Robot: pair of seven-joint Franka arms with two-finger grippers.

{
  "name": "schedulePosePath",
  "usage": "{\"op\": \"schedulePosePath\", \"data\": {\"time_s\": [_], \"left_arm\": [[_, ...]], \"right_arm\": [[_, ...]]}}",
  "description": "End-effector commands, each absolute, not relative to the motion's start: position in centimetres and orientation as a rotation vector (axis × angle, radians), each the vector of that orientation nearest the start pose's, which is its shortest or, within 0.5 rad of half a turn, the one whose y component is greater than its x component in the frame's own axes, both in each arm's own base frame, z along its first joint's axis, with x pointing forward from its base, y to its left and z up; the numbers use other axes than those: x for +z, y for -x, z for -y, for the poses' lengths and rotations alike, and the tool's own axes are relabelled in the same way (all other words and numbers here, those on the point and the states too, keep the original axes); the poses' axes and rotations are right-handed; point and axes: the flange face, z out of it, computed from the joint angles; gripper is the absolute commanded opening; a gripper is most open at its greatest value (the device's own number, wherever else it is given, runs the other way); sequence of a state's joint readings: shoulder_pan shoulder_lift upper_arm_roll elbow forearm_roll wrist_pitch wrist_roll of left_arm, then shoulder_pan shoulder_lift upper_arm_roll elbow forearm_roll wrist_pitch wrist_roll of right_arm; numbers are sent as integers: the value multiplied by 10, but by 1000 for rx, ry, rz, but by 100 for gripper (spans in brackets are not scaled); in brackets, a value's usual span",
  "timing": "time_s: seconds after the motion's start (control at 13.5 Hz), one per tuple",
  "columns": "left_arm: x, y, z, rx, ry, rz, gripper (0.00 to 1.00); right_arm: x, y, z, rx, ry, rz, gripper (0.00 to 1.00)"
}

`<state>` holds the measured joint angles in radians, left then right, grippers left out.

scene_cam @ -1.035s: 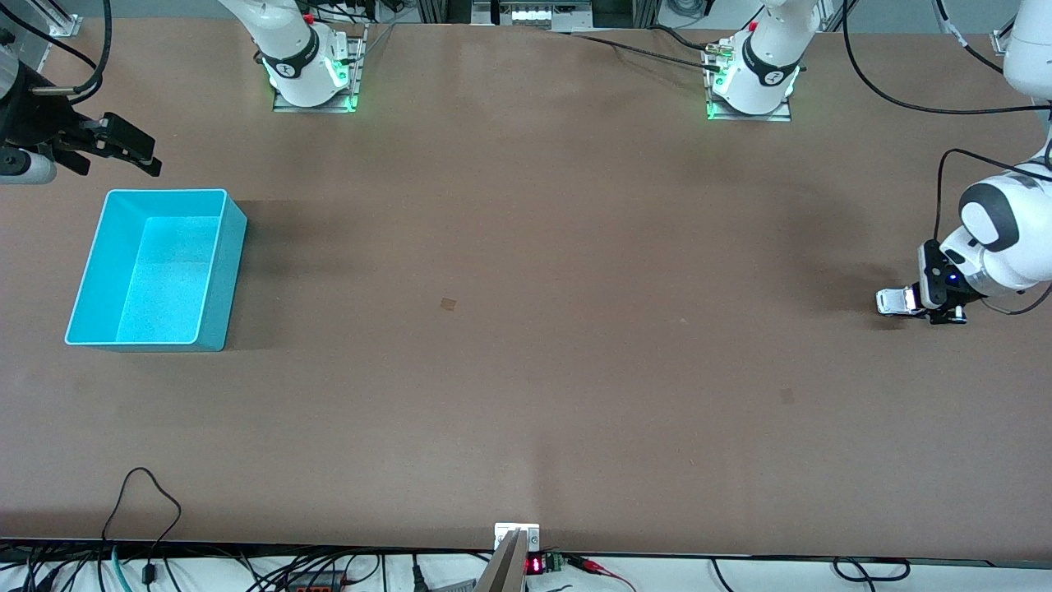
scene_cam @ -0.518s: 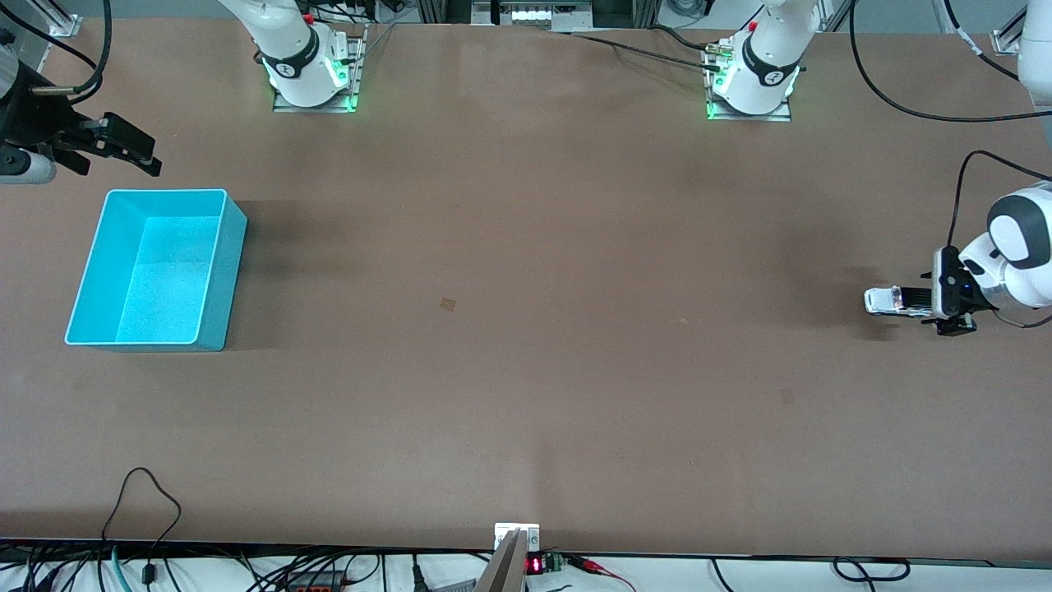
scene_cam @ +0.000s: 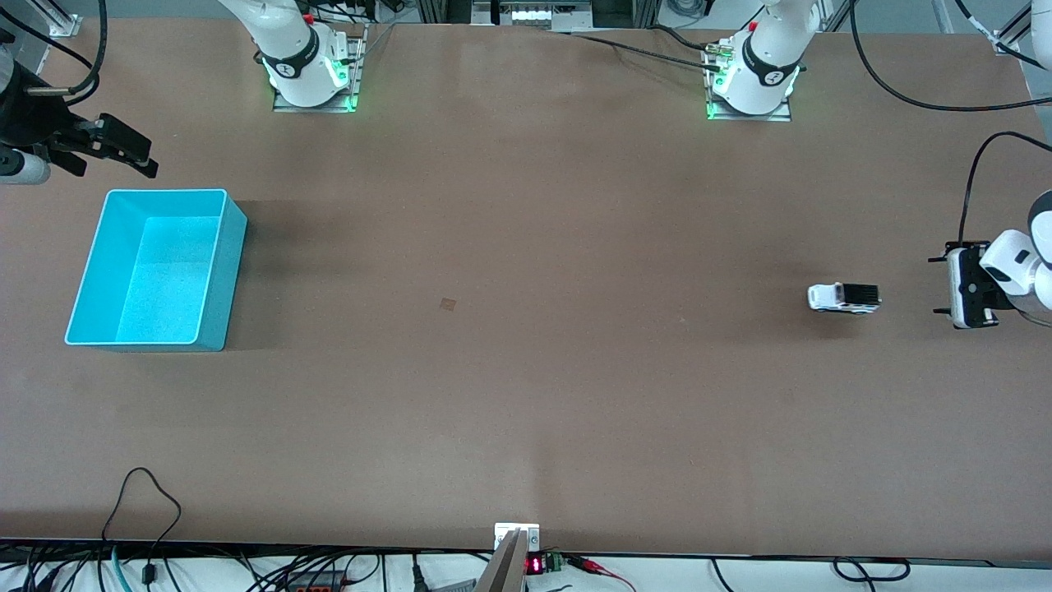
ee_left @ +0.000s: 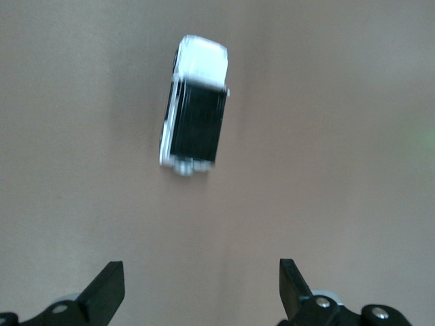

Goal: Wind and store white jeep toy
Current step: 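Release the jeep so it rolls toward the cyan bin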

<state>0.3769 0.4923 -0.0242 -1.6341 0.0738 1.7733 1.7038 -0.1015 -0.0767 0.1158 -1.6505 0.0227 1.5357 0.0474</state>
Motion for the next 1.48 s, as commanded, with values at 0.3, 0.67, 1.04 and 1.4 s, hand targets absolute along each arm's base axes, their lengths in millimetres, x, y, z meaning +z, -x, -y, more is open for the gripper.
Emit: {"op": "schedulePosePath", "data": {"time_s": [0.3, 0.67, 1.04, 1.4], "left_arm": [[402, -630, -126, 649, 2851, -1724, 100], [470, -624, -40, 577, 2950, -1213, 100], [505, -588, -1, 380, 3069, -605, 100], [534, -569, 12, 87, 3116, -79, 100]], "right_arm": [[627, -525, -1, 62, 3122, -93, 100], [629, -524, 14, 63, 3119, -136, 100], [617, -532, 9, 99, 3117, -86, 100], [603, -535, 7, 169, 3108, -64, 100]]}}
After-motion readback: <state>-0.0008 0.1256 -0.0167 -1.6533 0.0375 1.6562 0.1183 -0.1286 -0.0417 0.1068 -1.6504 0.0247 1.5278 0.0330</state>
